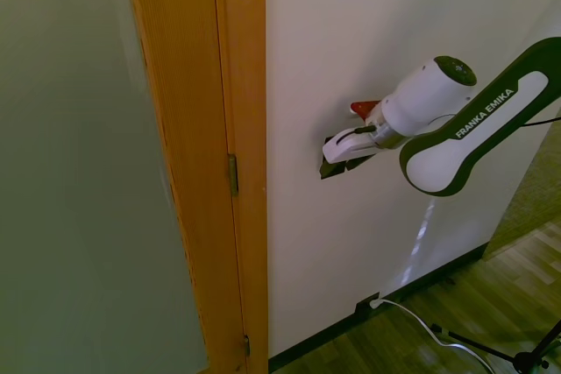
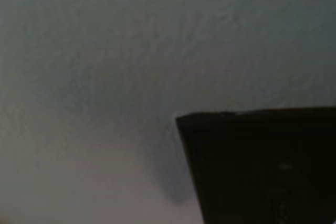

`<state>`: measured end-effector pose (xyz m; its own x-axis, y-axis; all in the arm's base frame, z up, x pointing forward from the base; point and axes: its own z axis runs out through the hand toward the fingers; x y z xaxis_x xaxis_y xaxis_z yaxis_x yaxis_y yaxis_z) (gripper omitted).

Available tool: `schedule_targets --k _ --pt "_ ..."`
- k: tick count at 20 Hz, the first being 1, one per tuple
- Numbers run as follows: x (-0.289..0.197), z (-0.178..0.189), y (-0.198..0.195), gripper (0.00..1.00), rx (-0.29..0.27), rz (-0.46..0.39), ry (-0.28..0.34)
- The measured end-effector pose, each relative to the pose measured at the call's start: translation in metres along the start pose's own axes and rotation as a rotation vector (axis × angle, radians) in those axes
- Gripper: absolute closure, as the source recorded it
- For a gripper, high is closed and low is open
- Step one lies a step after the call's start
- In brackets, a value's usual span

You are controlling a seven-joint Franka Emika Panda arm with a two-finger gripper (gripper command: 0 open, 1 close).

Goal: Turn on the light

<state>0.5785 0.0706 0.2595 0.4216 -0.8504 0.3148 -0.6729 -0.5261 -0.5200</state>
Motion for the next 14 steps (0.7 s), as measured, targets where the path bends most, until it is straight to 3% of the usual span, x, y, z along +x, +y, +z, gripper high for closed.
schedule_targets --k 9,14 --pt "0.009 -0.008 0.006 1.00 0.028 0.034 0.034" --pt "0.012 -0.008 -0.002 1.00 0.016 0.046 0.028"
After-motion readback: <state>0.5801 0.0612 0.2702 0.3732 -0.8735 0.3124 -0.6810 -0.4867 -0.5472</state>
